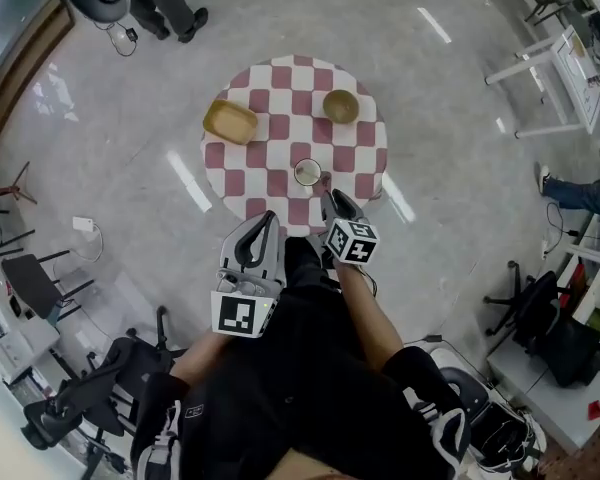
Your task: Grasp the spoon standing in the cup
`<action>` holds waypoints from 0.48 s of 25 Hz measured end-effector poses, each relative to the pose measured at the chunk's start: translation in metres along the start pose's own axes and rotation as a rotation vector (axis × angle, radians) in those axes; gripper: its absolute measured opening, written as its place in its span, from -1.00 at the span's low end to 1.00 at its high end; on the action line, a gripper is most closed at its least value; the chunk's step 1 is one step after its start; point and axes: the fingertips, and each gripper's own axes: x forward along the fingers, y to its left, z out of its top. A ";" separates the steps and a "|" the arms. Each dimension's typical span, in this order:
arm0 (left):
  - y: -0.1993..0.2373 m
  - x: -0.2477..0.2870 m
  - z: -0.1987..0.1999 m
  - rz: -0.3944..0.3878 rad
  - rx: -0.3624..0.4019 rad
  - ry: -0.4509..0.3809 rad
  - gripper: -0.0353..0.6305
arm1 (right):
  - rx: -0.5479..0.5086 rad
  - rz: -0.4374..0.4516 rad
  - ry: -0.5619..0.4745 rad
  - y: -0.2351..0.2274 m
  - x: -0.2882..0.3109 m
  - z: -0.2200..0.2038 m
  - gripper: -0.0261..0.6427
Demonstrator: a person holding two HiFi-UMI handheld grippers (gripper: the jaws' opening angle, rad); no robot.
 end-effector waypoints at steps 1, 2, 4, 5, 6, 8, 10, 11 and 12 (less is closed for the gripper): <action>0.001 0.006 0.000 0.002 -0.003 0.004 -0.87 | 0.012 -0.003 0.019 -0.005 0.007 -0.003 -0.59; 0.003 0.010 -0.001 0.005 -0.006 0.009 -0.87 | 0.025 -0.005 0.037 -0.010 0.014 -0.006 -0.58; 0.006 0.019 -0.002 0.011 -0.011 0.021 -0.87 | 0.056 -0.007 0.072 -0.018 0.027 -0.011 -0.53; 0.007 0.024 -0.003 0.012 -0.014 0.028 -0.87 | 0.072 -0.008 0.087 -0.021 0.033 -0.014 -0.49; 0.008 0.029 -0.005 0.014 -0.018 0.036 -0.87 | 0.088 -0.008 0.101 -0.024 0.039 -0.016 -0.47; 0.011 0.037 -0.008 0.016 -0.026 0.050 -0.87 | 0.115 -0.007 0.122 -0.029 0.050 -0.019 -0.45; 0.013 0.042 -0.010 0.019 -0.028 0.057 -0.87 | 0.138 -0.006 0.137 -0.033 0.058 -0.023 -0.45; 0.014 0.044 -0.010 0.020 -0.027 0.057 -0.87 | 0.147 -0.007 0.142 -0.034 0.061 -0.025 -0.45; 0.014 0.044 -0.010 0.022 -0.025 0.057 -0.87 | 0.154 -0.007 0.145 -0.035 0.064 -0.026 -0.45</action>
